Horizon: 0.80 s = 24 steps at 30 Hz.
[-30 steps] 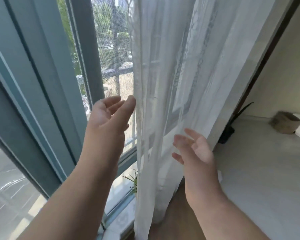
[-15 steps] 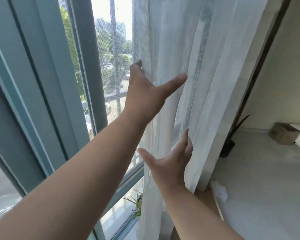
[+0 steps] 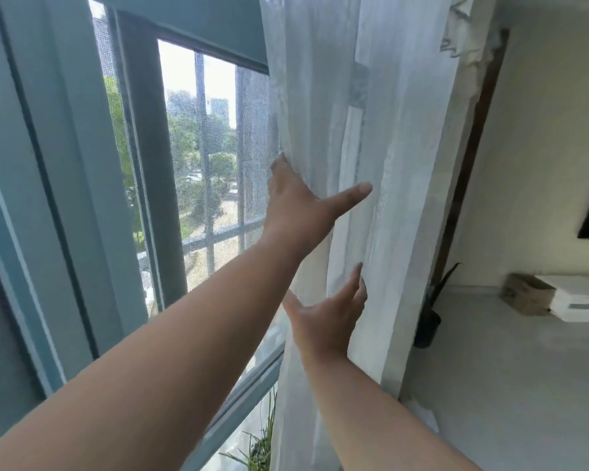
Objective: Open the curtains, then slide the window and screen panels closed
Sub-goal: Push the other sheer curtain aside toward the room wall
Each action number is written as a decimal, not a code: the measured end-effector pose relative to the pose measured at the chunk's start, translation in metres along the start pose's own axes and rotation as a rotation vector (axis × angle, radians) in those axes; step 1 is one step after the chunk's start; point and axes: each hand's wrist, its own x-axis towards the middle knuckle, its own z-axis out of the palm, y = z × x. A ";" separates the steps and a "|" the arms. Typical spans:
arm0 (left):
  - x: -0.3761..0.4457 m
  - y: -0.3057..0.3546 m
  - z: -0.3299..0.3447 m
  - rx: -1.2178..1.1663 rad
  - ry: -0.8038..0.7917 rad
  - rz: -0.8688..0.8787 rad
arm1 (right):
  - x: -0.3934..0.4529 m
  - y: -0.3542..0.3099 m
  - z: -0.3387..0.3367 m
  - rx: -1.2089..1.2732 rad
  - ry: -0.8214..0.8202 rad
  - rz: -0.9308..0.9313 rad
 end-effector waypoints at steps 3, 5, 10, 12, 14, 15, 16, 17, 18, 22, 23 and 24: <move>0.007 0.004 0.016 0.008 0.005 -0.003 | 0.017 0.000 -0.003 0.029 0.001 0.021; 0.010 0.003 0.028 0.009 0.016 0.004 | 0.028 0.002 -0.004 0.069 -0.017 0.040; 0.025 -0.002 0.060 0.023 0.050 0.003 | 0.060 0.009 -0.004 0.063 -0.081 0.010; 0.037 -0.006 0.076 0.054 0.053 -0.015 | 0.078 0.014 -0.004 0.044 -0.104 -0.009; 0.052 -0.009 0.095 0.099 0.075 -0.027 | 0.100 0.020 -0.004 0.023 -0.096 -0.028; 0.062 -0.012 0.105 0.120 0.090 -0.030 | 0.114 0.024 -0.003 0.013 -0.085 -0.031; 0.069 -0.014 0.111 0.139 0.099 -0.034 | 0.123 0.025 -0.004 0.001 -0.076 -0.025; 0.078 -0.017 0.121 0.154 0.107 -0.035 | 0.137 0.030 -0.004 -0.007 -0.070 -0.016; 0.086 -0.020 0.128 0.169 0.111 -0.041 | 0.148 0.033 -0.005 -0.019 -0.072 -0.004; 0.115 -0.034 0.157 0.243 0.127 -0.065 | 0.193 0.048 -0.002 -0.044 -0.121 0.019; 0.121 -0.037 0.162 0.261 0.132 -0.063 | 0.200 0.051 0.000 -0.050 -0.118 0.020; 0.127 -0.039 0.168 0.271 0.131 -0.065 | 0.209 0.054 0.001 -0.059 -0.109 0.019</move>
